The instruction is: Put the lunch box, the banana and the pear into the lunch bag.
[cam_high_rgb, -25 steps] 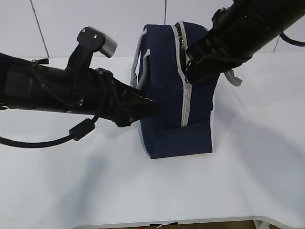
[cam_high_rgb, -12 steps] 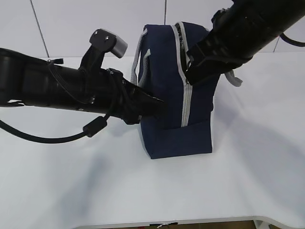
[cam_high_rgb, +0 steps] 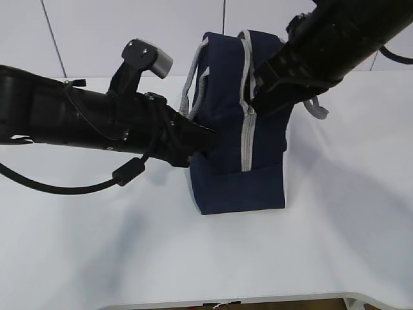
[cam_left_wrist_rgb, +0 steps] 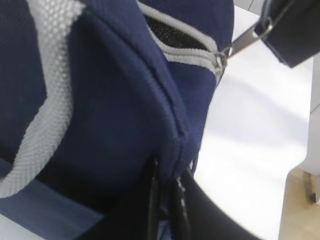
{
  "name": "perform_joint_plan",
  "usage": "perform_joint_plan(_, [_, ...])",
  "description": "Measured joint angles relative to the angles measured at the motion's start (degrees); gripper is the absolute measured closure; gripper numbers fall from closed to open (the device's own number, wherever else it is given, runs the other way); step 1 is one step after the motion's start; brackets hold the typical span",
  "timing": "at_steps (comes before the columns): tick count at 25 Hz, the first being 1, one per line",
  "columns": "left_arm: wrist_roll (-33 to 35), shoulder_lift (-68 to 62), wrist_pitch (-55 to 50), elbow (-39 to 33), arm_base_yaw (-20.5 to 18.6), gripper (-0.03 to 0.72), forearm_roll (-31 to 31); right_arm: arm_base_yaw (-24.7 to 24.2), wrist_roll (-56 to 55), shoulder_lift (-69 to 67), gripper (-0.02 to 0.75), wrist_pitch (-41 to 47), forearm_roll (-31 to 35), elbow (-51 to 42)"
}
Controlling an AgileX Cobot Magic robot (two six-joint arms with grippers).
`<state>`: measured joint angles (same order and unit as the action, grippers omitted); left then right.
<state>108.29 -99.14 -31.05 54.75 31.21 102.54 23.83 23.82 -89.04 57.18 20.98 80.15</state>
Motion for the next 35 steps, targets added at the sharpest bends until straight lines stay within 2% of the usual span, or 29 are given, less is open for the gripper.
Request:
perform_joint_plan(5, [0.0, 0.0, 0.0, 0.0, 0.0, 0.696, 0.1, 0.0, -1.1, 0.0, 0.720, 0.7, -1.3, 1.3])
perform_joint_plan(14, [0.0, 0.0, -0.3, 0.4, 0.0, 0.697, 1.0, 0.0, -6.7, -0.6, 0.720, 2.7, -8.6, 7.5])
perform_joint_plan(35, [-0.1, 0.0, -0.1, 0.7, 0.0, 0.697, 1.4, 0.0, -10.1, -4.6, 0.720, -2.8, -12.0, 13.4])
